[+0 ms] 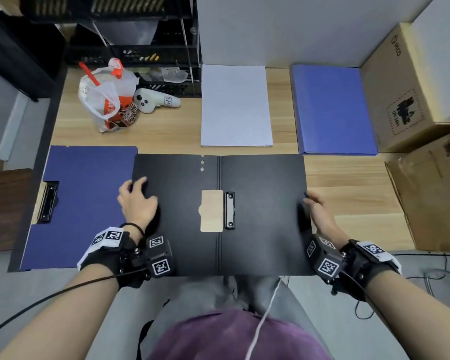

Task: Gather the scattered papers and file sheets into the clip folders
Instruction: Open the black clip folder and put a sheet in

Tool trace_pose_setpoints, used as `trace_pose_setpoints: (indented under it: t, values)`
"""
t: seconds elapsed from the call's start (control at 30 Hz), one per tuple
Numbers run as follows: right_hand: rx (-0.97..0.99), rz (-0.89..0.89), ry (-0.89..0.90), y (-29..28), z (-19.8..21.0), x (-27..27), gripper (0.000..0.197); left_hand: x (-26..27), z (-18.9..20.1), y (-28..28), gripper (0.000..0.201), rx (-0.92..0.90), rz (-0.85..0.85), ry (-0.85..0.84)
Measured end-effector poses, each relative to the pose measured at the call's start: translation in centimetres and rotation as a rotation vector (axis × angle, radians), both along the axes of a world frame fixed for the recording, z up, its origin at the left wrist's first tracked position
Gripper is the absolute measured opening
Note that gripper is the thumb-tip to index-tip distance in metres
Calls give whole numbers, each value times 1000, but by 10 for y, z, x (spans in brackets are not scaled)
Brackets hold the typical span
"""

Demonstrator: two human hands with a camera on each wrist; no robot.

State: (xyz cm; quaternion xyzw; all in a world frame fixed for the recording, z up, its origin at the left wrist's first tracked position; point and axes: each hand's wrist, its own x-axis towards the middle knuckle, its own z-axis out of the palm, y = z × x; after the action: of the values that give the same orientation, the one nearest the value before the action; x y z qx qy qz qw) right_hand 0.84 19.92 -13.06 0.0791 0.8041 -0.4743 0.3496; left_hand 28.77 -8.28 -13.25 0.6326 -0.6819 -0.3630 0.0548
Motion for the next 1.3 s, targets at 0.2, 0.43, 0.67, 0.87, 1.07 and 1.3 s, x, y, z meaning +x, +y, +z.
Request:
trace_pose_setpoints:
  t: [0.2, 0.43, 0.67, 0.87, 1.07, 1.3]
  values:
    - [78, 152, -36, -11, -5, -7, 34, -30, -7, 2, 48, 229, -210, -58]
    - [86, 181, -17, -27, -11, -38, 26, -68, 7, -19, 41, 315, -99, -93]
    - [-91, 184, -48, -88, 9, -86, 20, -143, 20, -17, 36, 279, -134, 188]
    - [-158, 286, -151, -141, 5, -113, 23, -221, 15, -12, 24, 353, -189, 318]
    - [-254, 369, -206, -158, -7, -131, 30, -284, -4, -5, 26, 333, -293, 217]
    - [-276, 416, -173, -163, -16, -133, 38, -307, -20, -8, 31, 295, -289, 20]
